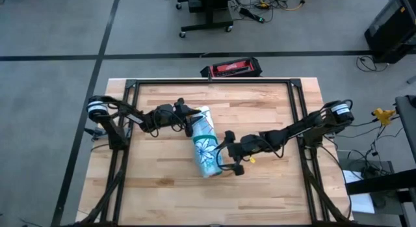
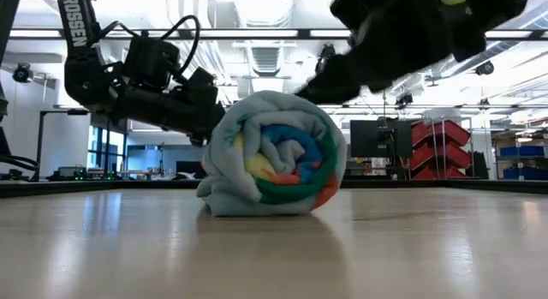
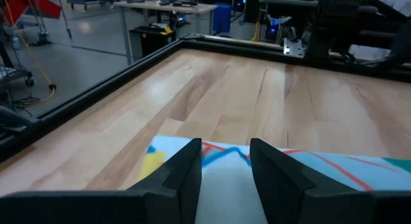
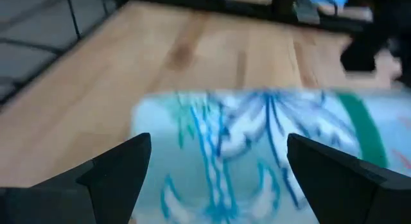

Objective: Roll towel
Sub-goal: Roll the green multi-color dinosaur print towel

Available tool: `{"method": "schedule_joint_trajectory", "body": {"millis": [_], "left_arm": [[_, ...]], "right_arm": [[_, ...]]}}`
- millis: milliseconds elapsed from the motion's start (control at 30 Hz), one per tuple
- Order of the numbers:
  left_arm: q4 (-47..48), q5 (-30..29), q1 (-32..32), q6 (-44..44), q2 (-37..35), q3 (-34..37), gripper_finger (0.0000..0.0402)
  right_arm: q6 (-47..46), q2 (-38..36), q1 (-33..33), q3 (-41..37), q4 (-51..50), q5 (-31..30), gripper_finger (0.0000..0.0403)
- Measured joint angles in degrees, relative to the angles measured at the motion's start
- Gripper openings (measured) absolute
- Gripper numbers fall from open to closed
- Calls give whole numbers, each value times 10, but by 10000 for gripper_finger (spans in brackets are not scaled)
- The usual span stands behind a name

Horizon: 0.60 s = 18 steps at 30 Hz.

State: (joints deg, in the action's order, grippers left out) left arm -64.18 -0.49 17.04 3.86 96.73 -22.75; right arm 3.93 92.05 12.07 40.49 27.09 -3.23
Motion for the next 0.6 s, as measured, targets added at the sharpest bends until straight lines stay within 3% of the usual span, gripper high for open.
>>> {"method": "schedule_joint_trajectory", "body": {"millis": [600], "left_arm": [[-5,1,-4,-4,-20,-2,116]], "right_arm": [[4,14,-16,-27,-38,-59,348]]}}
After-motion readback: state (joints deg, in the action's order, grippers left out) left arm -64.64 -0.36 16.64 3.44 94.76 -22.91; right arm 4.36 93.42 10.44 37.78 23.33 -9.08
